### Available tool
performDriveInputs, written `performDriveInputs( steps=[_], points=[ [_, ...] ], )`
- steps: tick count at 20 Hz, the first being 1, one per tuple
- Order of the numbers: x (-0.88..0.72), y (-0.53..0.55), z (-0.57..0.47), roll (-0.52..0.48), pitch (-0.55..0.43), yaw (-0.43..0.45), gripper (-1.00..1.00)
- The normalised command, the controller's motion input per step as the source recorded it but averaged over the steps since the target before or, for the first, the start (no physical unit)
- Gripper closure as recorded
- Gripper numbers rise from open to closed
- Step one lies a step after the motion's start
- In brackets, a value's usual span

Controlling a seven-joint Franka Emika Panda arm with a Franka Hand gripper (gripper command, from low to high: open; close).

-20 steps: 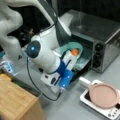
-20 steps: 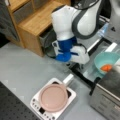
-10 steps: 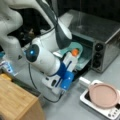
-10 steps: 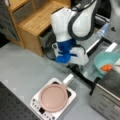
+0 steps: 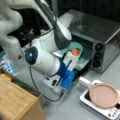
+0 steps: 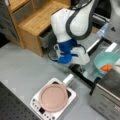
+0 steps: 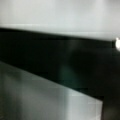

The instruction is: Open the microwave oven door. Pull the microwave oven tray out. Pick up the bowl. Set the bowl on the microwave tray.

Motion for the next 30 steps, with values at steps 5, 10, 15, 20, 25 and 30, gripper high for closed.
performDriveInputs(
  steps=[5, 10, 15, 20, 25, 30],
  points=[
    [0.1, -0.14, -0.05, 0.323, -0.03, 0.018, -1.0],
    [0.09, -0.11, 0.02, 0.378, -0.013, 0.027, -1.0],
    [0.1, -0.03, 0.06, 0.303, -0.029, -0.019, -1.0],
    [0.08, 0.04, 0.15, 0.213, 0.008, -0.066, -1.0],
    [0.12, 0.14, 0.25, 0.168, 0.055, -0.139, -1.0],
    [0.2, 0.26, 0.3, 0.137, 0.081, -0.18, -1.0]
  ],
)
